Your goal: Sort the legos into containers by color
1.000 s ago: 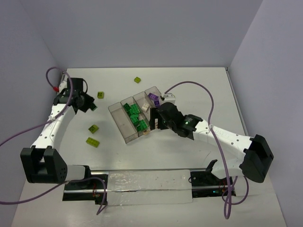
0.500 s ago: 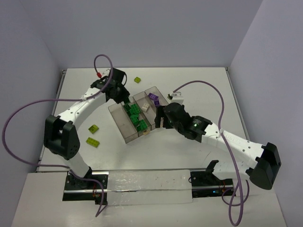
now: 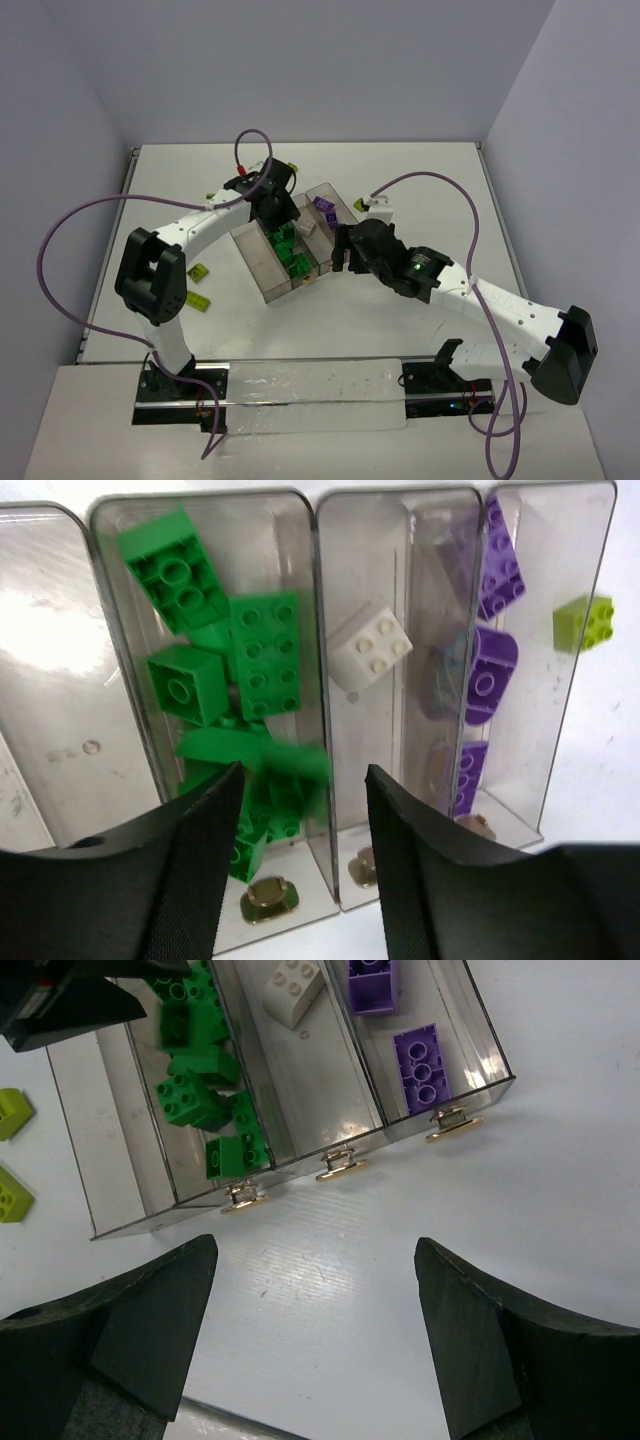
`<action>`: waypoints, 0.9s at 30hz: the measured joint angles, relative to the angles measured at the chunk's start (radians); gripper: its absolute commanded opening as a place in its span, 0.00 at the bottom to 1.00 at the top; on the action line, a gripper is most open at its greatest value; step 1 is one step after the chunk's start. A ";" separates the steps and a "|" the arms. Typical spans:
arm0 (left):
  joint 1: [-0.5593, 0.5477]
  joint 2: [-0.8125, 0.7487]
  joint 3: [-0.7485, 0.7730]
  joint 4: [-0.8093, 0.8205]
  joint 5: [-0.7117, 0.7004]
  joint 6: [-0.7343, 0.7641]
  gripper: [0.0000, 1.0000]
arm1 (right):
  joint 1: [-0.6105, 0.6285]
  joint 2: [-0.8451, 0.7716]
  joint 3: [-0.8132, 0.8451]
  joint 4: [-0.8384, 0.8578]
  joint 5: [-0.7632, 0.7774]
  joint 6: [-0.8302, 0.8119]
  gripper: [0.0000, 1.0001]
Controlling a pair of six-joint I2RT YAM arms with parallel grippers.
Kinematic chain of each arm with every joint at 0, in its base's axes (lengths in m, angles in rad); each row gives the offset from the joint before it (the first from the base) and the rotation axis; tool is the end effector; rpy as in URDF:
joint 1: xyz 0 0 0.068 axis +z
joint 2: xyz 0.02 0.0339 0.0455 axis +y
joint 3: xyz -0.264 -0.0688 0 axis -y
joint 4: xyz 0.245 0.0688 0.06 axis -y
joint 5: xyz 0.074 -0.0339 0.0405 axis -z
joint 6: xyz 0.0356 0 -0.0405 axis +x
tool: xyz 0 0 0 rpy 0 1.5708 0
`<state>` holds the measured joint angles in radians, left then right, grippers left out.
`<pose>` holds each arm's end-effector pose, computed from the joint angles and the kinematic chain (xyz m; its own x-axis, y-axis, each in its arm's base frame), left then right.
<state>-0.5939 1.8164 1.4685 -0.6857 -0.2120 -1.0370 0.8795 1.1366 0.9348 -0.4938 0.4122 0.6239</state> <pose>0.3279 -0.2124 0.2490 -0.7564 -0.5047 -0.4160 -0.3800 0.8568 -0.3486 0.1658 0.1780 0.2944 -0.6294 0.0790 -0.7730 -0.1751 0.9548 0.2401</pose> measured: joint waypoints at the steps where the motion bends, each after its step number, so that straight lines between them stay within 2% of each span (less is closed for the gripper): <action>1: -0.005 0.000 0.000 -0.001 0.000 -0.001 0.74 | 0.000 0.000 0.000 0.000 0.000 0.000 0.87; 3: -0.012 0.000 0.000 -0.002 0.001 0.001 0.81 | 0.000 0.000 0.000 -0.001 0.000 0.000 0.87; 6: -0.018 -0.001 -0.006 0.000 0.003 0.002 0.84 | 0.000 0.001 0.000 -0.001 0.000 0.000 0.87; 13: -0.019 -0.024 -0.023 -0.027 -0.018 0.003 0.83 | 0.000 0.001 0.000 -0.001 -0.001 0.000 0.87; 18: -0.002 -0.158 -0.052 -0.103 -0.112 0.007 0.83 | 0.000 0.000 -0.006 0.000 -0.001 0.000 0.87; 21: 0.085 -0.323 -0.139 -0.131 -0.138 0.014 0.84 | 0.000 0.000 -0.015 0.002 -0.004 0.000 0.87; 24: 0.253 -0.512 -0.275 -0.153 -0.157 0.017 0.83 | 0.000 0.001 -0.017 0.015 -0.011 0.000 0.87; 27: 0.415 -0.634 -0.398 -0.169 -0.173 0.022 0.83 | 0.000 0.006 -0.017 0.032 -0.026 0.000 0.87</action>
<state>-0.1791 1.1827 1.0708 -0.8542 -0.3854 -1.0154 0.8795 1.1430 0.9176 -0.4623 0.3864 0.6239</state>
